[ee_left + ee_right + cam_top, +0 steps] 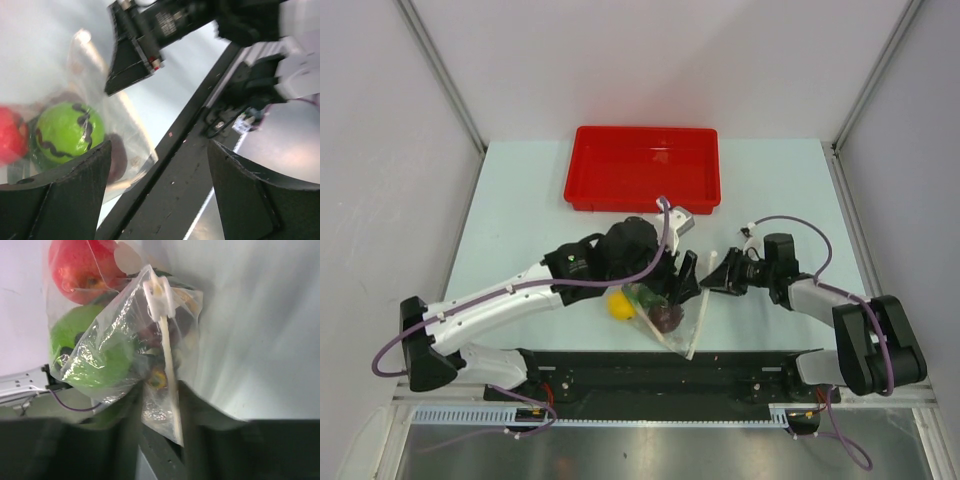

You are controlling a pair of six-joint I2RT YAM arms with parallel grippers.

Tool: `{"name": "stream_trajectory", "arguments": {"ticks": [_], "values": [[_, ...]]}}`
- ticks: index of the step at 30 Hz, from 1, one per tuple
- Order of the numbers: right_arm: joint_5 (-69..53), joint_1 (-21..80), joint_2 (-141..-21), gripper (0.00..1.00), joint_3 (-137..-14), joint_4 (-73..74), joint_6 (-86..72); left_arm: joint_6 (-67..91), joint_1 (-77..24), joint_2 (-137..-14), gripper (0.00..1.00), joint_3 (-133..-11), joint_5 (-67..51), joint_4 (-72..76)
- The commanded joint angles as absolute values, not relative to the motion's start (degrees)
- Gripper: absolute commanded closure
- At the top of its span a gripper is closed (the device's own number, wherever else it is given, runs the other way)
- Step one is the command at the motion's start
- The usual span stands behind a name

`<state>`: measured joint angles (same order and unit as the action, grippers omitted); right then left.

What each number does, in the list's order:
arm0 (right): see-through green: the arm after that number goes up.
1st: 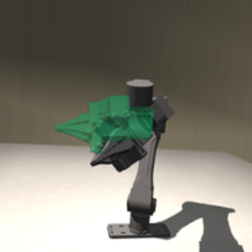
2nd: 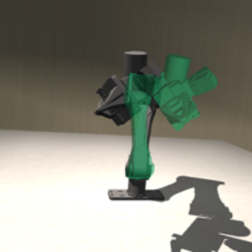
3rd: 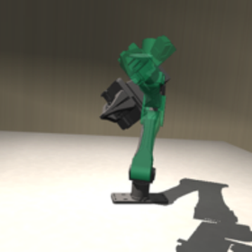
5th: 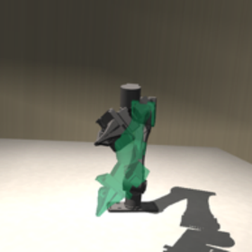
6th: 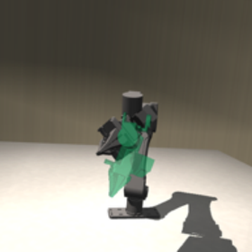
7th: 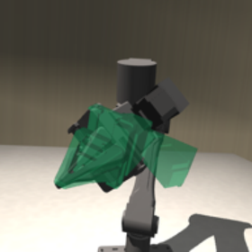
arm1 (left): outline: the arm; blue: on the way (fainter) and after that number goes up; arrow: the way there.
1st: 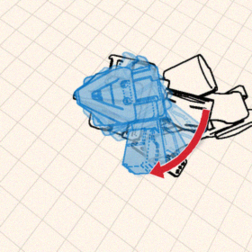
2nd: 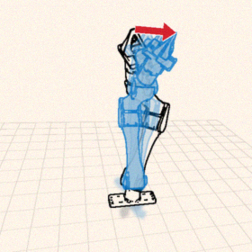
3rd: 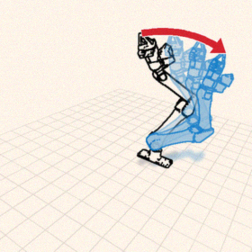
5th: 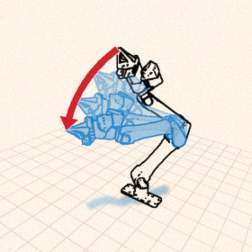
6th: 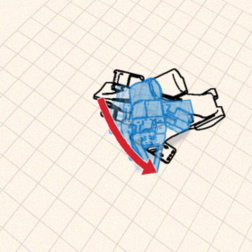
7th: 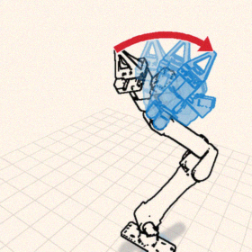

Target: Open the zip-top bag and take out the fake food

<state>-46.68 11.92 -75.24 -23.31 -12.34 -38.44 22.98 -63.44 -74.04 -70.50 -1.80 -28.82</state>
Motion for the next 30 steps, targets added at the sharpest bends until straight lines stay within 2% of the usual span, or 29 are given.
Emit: {"name": "stream_trajectory", "arguments": {"ticks": [1,3,8,16,21,26,30], "values": [[-48.77,12.22,-79.52,0.87,-31.45,-12.5,-34.02,22.5,-59.16,-73.92,0.19,-76.46,-8.95,-26.72],[-49.39,12.65,-80.77,1.0,-34.7,-7.33,-30.68,23.02,-56.18,-73.74,0.19,-77.43,-10.97,-26.19],[-45.97,17.13,-81.73,1.0,-48.5,5.0,-24.0,26.01,-48.53,-72.69,0.18,-77.08,-13.62,-25.05],[-49.22,24.08,-86.31,1.0,-65.11,19.5,-15.57,26.64,-34.91,-70.14,0.18,-72.43,-16.51,-21.98],[-53.94,24.7,-87.71,1.0,-71.7,25.65,-13.01,20.67,-28.04,-71.28,0.18,-71.02,-26.53,-20.31],[-60.02,24.79,-89.82,1.0,-77.68,28.56,-10.21,13.8,-24.71,-74.69,0.12,-68.91,-37.42,-14.78],[-64.15,24.79,-93.16,1.0,-84.28,34.97,-6.6,14.32,-21.63,-79.96,0.12,-70.05,-51.63,-10.73]]}}
